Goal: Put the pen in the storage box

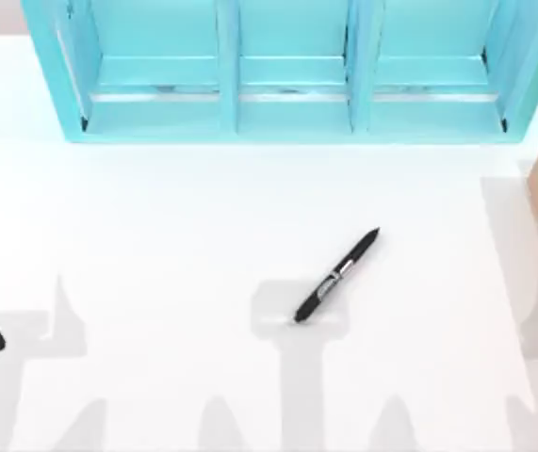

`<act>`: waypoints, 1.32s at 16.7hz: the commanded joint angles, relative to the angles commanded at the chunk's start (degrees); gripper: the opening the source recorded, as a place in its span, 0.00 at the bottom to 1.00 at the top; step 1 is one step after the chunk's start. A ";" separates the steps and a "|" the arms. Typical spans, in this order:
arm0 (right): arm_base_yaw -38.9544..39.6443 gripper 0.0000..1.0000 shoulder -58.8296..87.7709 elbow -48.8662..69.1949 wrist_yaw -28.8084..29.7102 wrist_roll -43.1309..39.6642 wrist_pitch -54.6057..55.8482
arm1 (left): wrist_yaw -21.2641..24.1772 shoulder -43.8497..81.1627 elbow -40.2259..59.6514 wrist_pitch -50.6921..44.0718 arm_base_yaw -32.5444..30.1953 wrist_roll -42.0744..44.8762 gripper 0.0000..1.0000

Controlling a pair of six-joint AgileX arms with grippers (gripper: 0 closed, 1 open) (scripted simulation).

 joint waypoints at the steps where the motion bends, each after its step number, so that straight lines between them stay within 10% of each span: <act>1: 0.00 1.00 0.00 0.00 0.00 0.00 0.00 | 0.00 0.00 0.00 0.00 0.00 0.00 1.00; 9: 9.45 1.00 16.66 16.51 0.68 14.11 -9.67 | 0.00 0.00 0.00 0.00 0.00 0.00 1.00; 22: 31.54 1.00 97.61 81.39 0.16 60.77 -48.60 | 0.00 0.00 0.00 0.00 0.00 0.00 1.00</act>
